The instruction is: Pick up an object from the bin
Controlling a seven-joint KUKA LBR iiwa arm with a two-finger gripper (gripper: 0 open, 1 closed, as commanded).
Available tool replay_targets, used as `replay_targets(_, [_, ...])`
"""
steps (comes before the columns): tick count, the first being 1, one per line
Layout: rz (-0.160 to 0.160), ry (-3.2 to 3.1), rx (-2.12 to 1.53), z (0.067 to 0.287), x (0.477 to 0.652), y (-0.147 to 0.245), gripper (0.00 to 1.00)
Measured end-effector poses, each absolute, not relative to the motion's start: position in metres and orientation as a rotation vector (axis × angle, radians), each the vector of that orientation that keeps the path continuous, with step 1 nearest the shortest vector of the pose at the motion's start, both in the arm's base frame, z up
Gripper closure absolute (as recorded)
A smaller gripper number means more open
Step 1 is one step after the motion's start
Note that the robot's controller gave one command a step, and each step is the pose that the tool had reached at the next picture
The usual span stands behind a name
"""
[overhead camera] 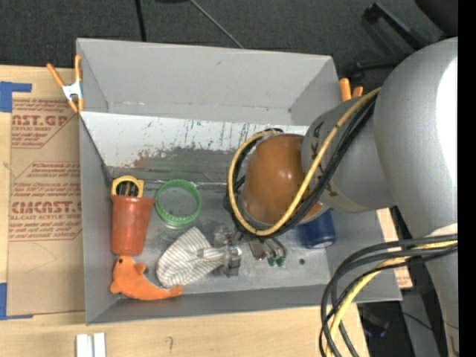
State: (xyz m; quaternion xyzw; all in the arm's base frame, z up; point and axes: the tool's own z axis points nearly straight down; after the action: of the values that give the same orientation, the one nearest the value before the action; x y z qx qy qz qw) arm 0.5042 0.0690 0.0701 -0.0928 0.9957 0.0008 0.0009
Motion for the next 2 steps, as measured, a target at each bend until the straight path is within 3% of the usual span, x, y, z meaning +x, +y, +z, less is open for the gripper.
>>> replay_targets(2, [0.003, 3.126, -0.291, 0.0701, 0.5042, 0.0691, 1.0])
